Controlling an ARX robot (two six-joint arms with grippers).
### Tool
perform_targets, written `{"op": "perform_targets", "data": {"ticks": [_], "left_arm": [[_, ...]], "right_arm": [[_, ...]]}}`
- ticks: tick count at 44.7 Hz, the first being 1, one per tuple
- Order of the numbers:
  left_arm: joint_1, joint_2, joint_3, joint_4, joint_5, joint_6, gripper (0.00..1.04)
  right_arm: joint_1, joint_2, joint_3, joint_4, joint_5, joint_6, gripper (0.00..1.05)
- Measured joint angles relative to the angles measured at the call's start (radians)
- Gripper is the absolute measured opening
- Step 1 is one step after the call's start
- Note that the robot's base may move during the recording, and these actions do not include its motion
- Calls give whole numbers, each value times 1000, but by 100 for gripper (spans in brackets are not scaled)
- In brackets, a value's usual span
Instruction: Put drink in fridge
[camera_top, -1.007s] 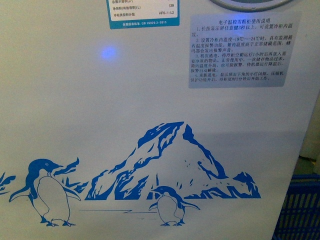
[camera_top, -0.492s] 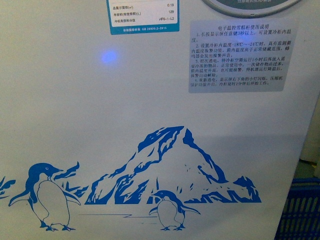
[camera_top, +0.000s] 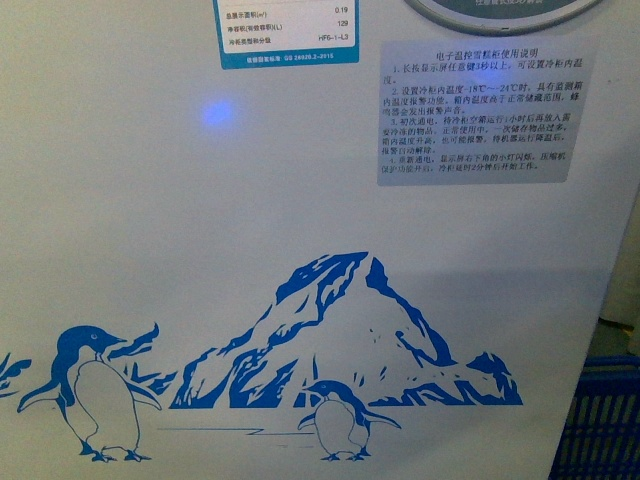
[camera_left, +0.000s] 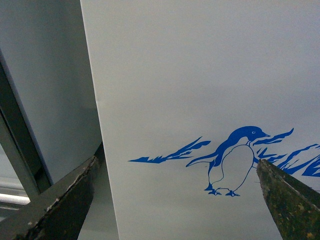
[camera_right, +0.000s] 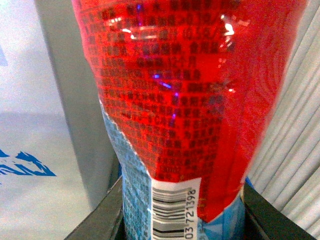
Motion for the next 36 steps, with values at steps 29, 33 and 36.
{"op": "perform_targets", "data": {"ticks": [29,33,36], "left_arm": [[0,0,0,0,0,0,97],[0,0,0,0,0,0,97],[0,0,0,0,0,0,97]], "right_arm": [[0,0,-4,0,0,0,39],[0,0,-4,0,0,0,39],[0,0,-4,0,0,0,39]]}}
